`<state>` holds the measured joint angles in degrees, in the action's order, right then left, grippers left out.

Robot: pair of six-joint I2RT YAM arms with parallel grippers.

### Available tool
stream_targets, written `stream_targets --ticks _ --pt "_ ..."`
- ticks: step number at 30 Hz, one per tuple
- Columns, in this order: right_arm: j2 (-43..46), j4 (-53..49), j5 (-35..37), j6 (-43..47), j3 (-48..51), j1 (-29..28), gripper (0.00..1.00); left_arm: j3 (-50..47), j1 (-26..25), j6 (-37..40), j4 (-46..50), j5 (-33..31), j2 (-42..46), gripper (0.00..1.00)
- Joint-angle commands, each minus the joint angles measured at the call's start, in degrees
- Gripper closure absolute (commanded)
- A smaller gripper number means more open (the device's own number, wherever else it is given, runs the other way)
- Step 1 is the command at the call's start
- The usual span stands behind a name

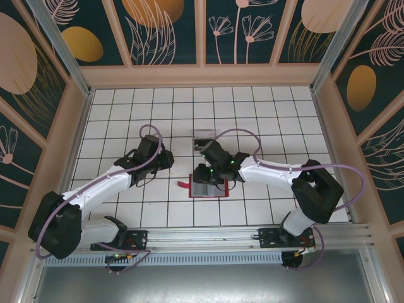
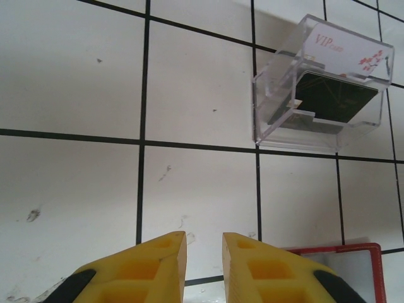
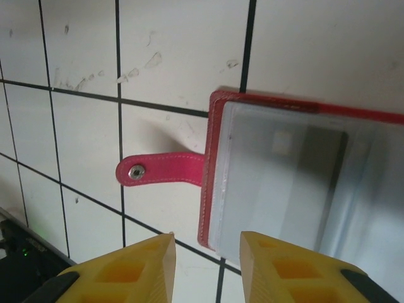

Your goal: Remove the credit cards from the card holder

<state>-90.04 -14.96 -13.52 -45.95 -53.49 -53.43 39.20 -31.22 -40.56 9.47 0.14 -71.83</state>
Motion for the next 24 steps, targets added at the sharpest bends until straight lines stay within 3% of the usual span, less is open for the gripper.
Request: stream_targets --ticks 1,24 --pt "-1.32 2.80 -0.96 -2.20 -0.41 -1.25 0.66 -1.31 0.27 -0.41 -2.68 1.89 1.50 0.76" --pt "-12.11 -0.62 -0.13 -0.96 -7.29 -3.16 0.66 -3.08 0.24 0.10 -2.53 2.23 4.16 0.75"
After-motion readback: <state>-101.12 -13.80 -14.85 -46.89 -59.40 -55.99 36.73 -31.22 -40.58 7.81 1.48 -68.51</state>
